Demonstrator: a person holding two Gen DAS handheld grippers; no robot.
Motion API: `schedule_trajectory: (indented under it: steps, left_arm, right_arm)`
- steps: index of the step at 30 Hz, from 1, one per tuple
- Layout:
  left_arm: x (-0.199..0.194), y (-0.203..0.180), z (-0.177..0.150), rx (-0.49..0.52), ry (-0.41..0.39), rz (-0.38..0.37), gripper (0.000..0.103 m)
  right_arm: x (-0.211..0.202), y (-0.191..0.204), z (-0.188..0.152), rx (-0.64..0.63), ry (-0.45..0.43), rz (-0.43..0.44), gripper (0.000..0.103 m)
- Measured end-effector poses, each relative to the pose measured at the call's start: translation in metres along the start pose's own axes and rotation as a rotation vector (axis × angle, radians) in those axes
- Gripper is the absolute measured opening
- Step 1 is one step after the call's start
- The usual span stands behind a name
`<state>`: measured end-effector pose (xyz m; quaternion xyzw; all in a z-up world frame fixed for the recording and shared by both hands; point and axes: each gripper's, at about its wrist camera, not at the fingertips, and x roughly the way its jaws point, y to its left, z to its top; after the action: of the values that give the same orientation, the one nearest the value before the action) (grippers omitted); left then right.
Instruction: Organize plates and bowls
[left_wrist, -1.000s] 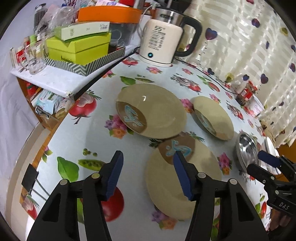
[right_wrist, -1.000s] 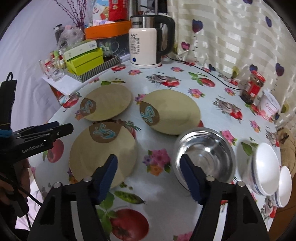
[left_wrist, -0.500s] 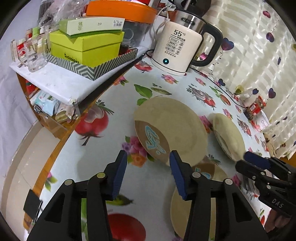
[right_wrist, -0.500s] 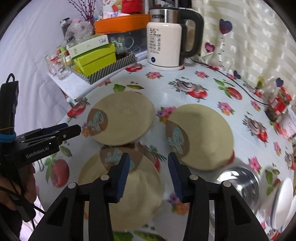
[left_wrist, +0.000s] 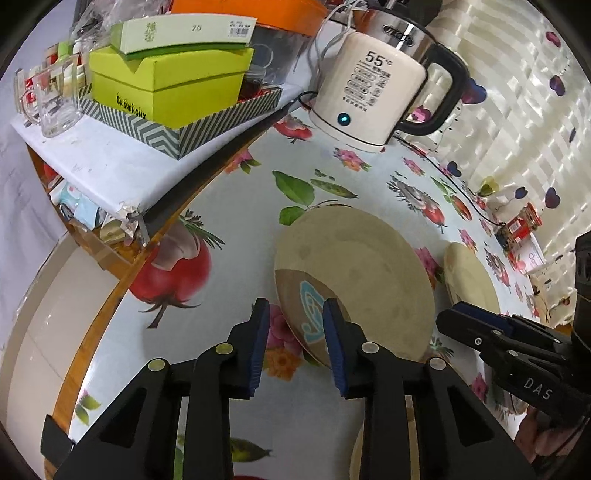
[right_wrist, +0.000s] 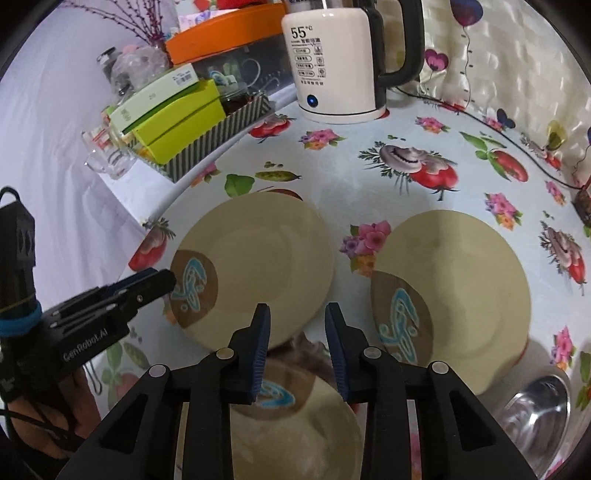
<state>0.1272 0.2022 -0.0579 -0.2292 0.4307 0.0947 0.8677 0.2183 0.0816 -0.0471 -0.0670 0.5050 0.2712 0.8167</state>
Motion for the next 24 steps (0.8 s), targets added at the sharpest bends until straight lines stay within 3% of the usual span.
schedule_trajectory:
  steps: [24]
  left_arm:
    - [0.024,0.000,0.008,-0.003,0.039,-0.016,0.027]
  right_arm:
    - [0.039,-0.022,0.015,0.109,0.062,0.045,0.026]
